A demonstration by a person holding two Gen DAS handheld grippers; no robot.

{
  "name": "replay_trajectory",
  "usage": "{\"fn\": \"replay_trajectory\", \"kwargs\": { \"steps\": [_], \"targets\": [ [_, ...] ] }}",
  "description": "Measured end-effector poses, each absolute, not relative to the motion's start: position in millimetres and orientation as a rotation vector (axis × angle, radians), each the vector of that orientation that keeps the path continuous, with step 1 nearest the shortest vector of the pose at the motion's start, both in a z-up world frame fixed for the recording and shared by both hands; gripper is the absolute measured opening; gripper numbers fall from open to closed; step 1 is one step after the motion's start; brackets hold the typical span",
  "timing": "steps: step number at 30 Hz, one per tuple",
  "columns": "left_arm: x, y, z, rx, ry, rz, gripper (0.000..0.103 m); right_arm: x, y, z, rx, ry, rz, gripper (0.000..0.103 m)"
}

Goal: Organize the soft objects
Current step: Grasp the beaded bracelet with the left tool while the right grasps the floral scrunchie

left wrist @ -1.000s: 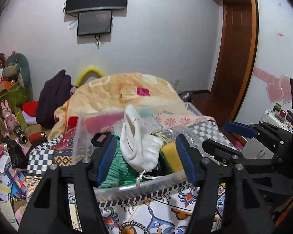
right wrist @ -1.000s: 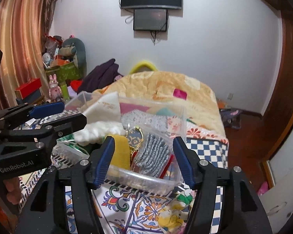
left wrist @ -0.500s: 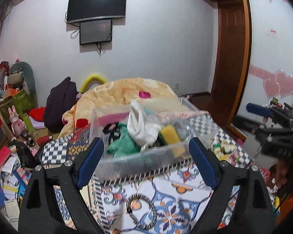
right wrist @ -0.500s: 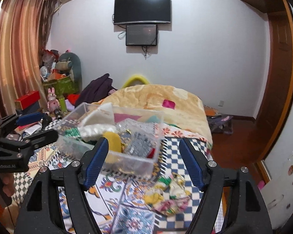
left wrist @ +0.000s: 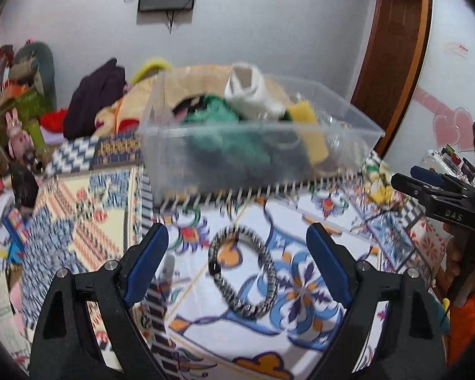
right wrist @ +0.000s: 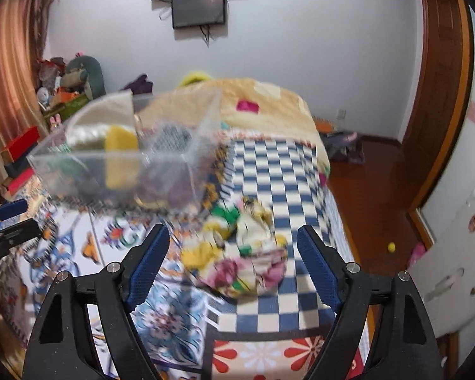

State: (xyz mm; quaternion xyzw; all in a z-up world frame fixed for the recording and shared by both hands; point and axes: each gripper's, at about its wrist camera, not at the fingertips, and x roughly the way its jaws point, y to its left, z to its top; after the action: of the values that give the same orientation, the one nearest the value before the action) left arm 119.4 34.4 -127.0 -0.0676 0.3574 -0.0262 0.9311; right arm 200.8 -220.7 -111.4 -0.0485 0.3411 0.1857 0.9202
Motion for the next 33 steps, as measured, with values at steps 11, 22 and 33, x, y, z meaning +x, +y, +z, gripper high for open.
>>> {"fn": "replay_trajectory", "kwargs": {
  "steps": [11,22,33],
  "targets": [
    [109.7,21.5,-148.6,-0.098,0.756,-0.026,0.084,210.1,-227.8,-132.2,-0.083,0.784,0.377,0.081],
    [101.3,9.6,-152.5,-0.021,0.713,-0.032,0.046,191.6,-210.8,-133.5,-0.148,0.745,0.39,0.027],
    [93.2,18.7,-147.1,-0.064,0.716,-0.062,0.015,163.7,-218.6,-114.4,-0.092,0.69,0.443,0.019]
  ]
}}
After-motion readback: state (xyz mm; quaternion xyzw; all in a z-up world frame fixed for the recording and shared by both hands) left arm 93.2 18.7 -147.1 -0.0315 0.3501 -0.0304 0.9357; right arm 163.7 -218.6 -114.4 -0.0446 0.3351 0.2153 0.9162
